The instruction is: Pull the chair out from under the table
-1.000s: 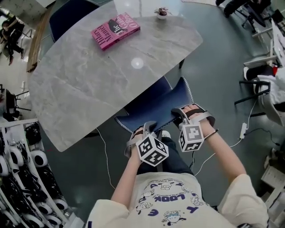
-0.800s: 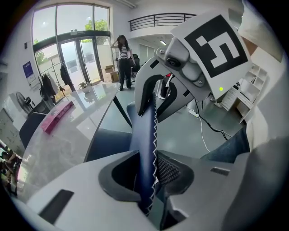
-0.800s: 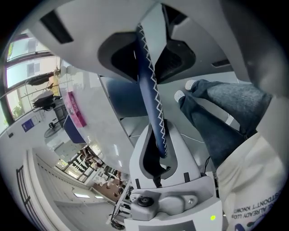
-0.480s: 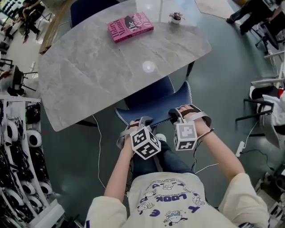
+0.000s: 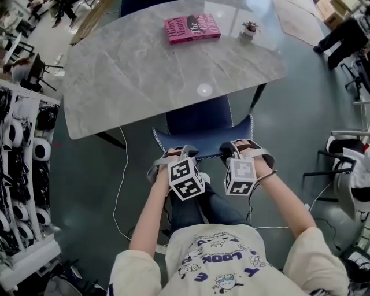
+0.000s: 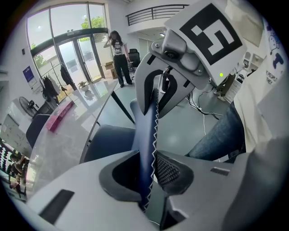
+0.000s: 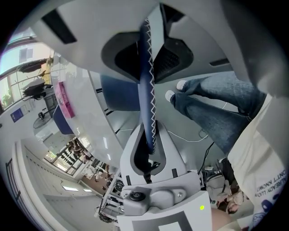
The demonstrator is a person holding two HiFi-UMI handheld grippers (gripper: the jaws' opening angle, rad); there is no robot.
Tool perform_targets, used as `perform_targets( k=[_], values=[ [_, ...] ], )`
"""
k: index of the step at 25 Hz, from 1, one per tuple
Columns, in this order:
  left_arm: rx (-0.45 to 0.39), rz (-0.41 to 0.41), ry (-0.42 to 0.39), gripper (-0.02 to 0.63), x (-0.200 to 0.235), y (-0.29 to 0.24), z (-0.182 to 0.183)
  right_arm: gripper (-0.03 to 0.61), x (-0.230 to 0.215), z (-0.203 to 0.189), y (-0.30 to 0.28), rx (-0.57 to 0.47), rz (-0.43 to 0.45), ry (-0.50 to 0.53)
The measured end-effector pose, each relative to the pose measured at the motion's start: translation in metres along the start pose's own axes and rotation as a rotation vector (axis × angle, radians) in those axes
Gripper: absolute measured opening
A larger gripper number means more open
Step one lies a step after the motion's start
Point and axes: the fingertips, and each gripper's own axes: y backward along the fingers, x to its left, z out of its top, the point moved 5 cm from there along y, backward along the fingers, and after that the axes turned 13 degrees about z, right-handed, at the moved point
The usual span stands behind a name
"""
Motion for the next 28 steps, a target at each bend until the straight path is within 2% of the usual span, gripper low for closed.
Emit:
perform_targets(
  k=[9, 28],
  values=[
    [0.029, 0.000, 0.016, 0.098, -0.036, 0.016, -0.006, 0.078, 0.036, 0.000, 0.001, -0.018, 0.053, 0.021],
    [0.062, 0.031, 0.037, 0.097, -0.131, 0.059, -0.018, 0.078, 0.137, 0.001, 0.011, -0.002, 0.067, 0.043]
  ],
)
